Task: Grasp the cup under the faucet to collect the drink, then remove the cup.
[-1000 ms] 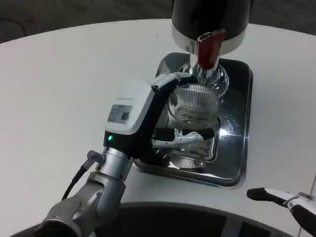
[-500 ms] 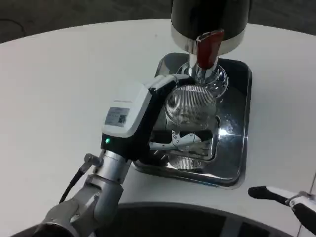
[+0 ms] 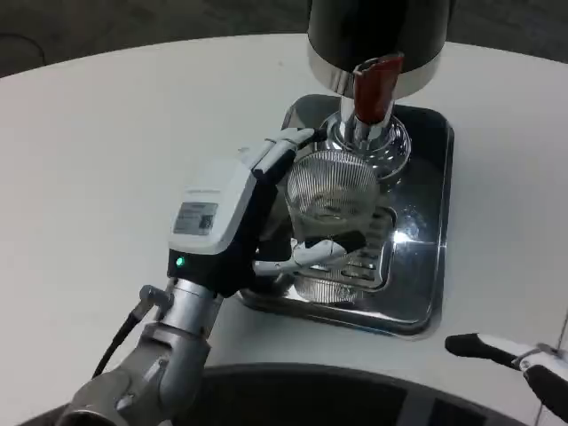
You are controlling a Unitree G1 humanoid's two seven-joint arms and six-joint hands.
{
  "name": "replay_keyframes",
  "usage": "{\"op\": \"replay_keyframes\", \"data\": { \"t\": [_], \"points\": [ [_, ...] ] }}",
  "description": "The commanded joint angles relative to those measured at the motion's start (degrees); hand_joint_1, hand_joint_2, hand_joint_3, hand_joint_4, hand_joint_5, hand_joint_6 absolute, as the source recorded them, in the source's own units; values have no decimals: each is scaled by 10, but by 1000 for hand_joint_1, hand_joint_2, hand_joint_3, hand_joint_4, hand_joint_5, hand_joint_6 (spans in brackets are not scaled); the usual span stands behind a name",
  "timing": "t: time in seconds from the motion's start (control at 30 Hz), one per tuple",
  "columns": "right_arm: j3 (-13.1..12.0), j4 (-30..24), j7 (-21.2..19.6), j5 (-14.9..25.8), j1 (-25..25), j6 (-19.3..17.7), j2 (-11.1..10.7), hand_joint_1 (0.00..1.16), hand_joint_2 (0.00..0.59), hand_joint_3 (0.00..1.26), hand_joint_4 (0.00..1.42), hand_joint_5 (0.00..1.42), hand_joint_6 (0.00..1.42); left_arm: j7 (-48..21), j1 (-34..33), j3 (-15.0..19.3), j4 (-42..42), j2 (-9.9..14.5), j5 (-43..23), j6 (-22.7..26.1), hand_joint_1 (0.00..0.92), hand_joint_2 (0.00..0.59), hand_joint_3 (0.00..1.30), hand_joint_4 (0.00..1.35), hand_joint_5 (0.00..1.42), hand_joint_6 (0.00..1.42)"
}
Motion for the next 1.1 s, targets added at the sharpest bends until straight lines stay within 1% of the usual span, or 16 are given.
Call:
{"op": "replay_keyframes", "data": {
  "t": [0.03,0.17,0.47,0.53,0.63,0.7,0.8,0.9,1.0,1.1],
  "points": [
    [0,0,-3,1,1,-3,0,673,500,299,245,208,95,-23,7,0,-2,2,-5,-3,269,12,170,50,333,348],
    [0,0,-3,1,1,-3,0,673,500,304,250,209,95,-35,7,2,-1,2,-8,-6,268,7,139,26,302,343],
    [0,0,-3,1,1,-3,0,673,500,309,253,217,95,-51,5,7,5,-2,-19,-23,271,14,127,13,307,352],
    [-1,0,-3,3,-1,-1,1,673,500,310,253,218,95,-56,4,7,7,-3,-24,-27,276,21,120,3,303,339],
    [-2,2,-5,6,-2,0,2,673,500,311,253,219,95,-65,3,9,11,-4,-33,-32,279,26,85,0,246,279],
    [-3,1,-4,6,-2,1,1,673,500,312,253,219,95,-73,3,13,14,-5,-39,-37,279,27,72,0,233,269],
    [-1,2,-3,6,-4,2,1,673,500,312,253,219,95,-86,3,17,17,-5,-52,-46,269,30,3,0,182,225],
    [0,2,-3,6,-5,3,2,673,500,312,253,219,95,-102,4,23,23,-6,-66,-54,250,30,0,0,144,172],
    [1,3,-2,5,-6,4,2,673,500,312,253,219,95,-109,5,27,26,-5,-72,-60,226,26,0,0,139,149],
    [3,2,-1,3,-8,6,2,673,500,312,253,219,95,-118,5,32,28,-6,-77,-63,221,26,0,0,134,146]
  ]
}}
